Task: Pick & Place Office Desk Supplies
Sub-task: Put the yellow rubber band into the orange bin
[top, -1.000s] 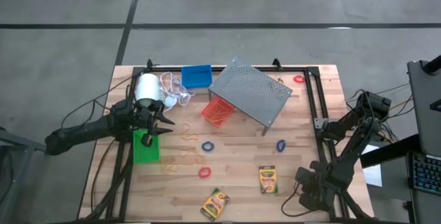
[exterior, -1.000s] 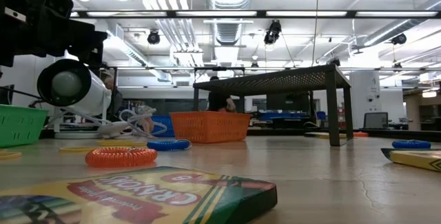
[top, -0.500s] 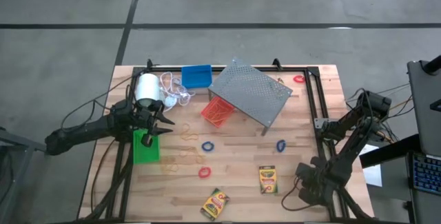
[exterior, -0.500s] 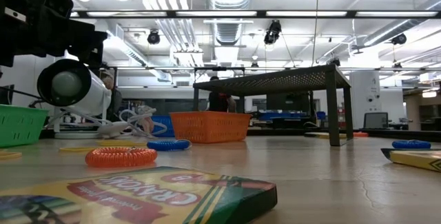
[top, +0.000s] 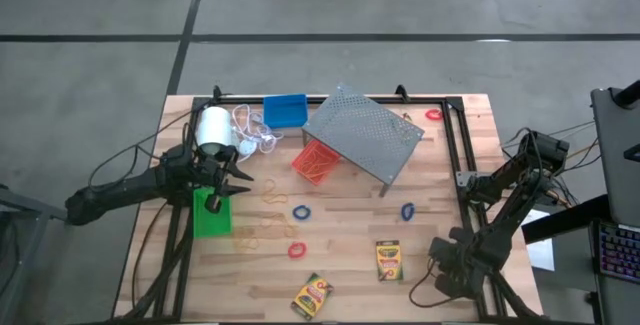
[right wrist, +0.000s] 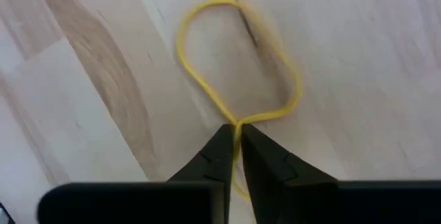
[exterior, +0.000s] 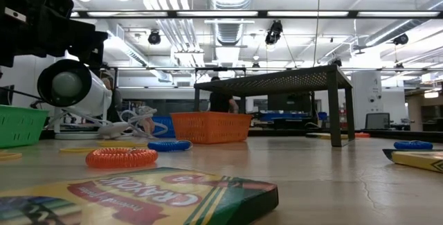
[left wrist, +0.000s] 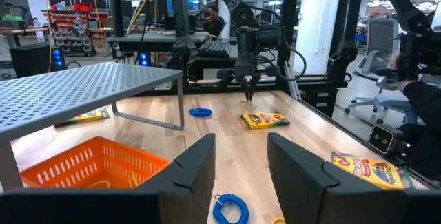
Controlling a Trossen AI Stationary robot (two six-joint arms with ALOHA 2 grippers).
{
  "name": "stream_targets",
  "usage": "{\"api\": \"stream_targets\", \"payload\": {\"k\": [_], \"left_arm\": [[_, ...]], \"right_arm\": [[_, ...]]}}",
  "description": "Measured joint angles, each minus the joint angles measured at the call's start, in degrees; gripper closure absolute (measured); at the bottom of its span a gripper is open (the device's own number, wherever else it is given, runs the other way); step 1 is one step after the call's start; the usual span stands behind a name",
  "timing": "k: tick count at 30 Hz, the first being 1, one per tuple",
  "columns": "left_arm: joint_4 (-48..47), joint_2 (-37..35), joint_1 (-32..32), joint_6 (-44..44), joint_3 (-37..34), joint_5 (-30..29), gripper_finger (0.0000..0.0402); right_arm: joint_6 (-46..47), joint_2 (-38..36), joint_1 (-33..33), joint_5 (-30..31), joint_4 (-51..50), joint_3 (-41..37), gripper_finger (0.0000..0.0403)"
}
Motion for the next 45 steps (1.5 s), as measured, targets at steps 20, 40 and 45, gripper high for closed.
{"api": "stream_targets", "payload": {"k": [20, 40, 45], "left_arm": [[0.0, 0.0, 0.0, 0.0, 0.0, 0.0, 0.0268], [0.0, 0.0, 0.0, 0.0, 0.0, 0.0, 0.0268], [0.0, 0.0, 0.0, 0.0, 0.0, 0.0, 0.0268]], "right_arm": [[-0.1, 0.0, 0.0, 0.6, -3.4, 2.4, 0.0394], [-0.7, -0.4, 0.0, 14.5, -32.3, 19.0, 0.0394], [-0.3, -0.4, 0.0, 22.0, -40.8, 24.2, 0.0394]]}}
